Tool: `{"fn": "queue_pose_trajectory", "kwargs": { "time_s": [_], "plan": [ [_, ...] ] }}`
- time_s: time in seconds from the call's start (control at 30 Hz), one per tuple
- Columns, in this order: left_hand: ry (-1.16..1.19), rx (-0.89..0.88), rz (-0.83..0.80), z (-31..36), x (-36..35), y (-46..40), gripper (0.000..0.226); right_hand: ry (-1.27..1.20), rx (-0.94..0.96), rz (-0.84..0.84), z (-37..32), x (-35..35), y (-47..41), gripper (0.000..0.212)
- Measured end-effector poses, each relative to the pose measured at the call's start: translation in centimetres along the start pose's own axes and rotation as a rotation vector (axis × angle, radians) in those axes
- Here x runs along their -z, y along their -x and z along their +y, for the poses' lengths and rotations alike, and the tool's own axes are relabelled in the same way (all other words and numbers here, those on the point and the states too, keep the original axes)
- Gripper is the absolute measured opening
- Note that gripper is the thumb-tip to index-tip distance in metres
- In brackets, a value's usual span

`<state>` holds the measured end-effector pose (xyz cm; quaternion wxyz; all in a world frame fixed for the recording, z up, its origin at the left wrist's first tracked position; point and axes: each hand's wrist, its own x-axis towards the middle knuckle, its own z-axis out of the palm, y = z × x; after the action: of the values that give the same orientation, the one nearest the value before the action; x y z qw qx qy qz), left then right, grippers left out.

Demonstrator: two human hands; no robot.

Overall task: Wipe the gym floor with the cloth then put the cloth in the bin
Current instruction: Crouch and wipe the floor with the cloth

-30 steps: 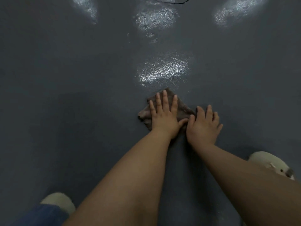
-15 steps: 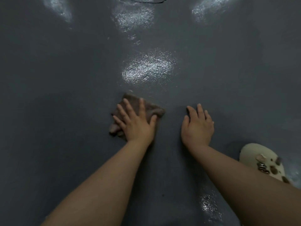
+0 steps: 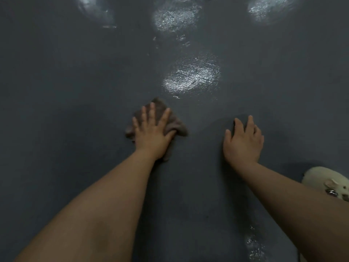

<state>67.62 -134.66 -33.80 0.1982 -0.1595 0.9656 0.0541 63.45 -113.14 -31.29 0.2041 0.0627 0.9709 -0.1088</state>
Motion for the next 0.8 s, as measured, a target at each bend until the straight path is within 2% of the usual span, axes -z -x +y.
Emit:
{"fn": "queue_pose_trajectory", "kwargs": {
  "time_s": [0.1,0.17,0.23,0.3,0.43,0.5,0.57,0.67,0.8],
  "plan": [
    [0.119,0.374,0.012,-4.8,-0.7,2.1,0.070,0.037,0.086,-0.035,-0.5,-0.4,1.2,0.051],
    [0.234,0.601,0.027,-5.4,-1.1,3.3,0.071,0.052,0.146,-0.042,-0.8,-0.8,2.0,0.051],
    [0.332,0.713,0.050,-3.6,-1.3,4.0,0.072,0.054,0.206,-0.050,-1.3,-1.2,2.5,0.050],
    [0.308,0.595,0.042,-0.6,-1.5,4.5,0.073,0.034,0.222,-0.053,-2.0,-1.6,2.7,0.049],
    [0.090,-0.001,-0.082,4.6,-2.4,7.0,0.068,-0.026,0.186,-0.038,-3.6,-1.9,3.1,0.046],
    [0.009,-0.206,-0.124,4.5,-2.5,7.5,0.060,-0.044,0.173,-0.048,-4.6,-1.8,3.4,0.046],
    [-0.055,-0.323,-0.120,2.6,-2.3,7.1,0.060,-0.032,0.187,-0.057,-5.7,-1.9,3.7,0.046],
    [-0.127,-0.321,-0.082,-1.8,-1.7,6.1,0.061,0.005,0.255,-0.042,-7.5,-2.3,4.0,0.046],
    [-0.050,0.012,-0.076,-9.4,-0.9,5.4,0.062,0.038,0.349,-0.077,-10.0,-3.0,5.1,0.047]
  ]
}}
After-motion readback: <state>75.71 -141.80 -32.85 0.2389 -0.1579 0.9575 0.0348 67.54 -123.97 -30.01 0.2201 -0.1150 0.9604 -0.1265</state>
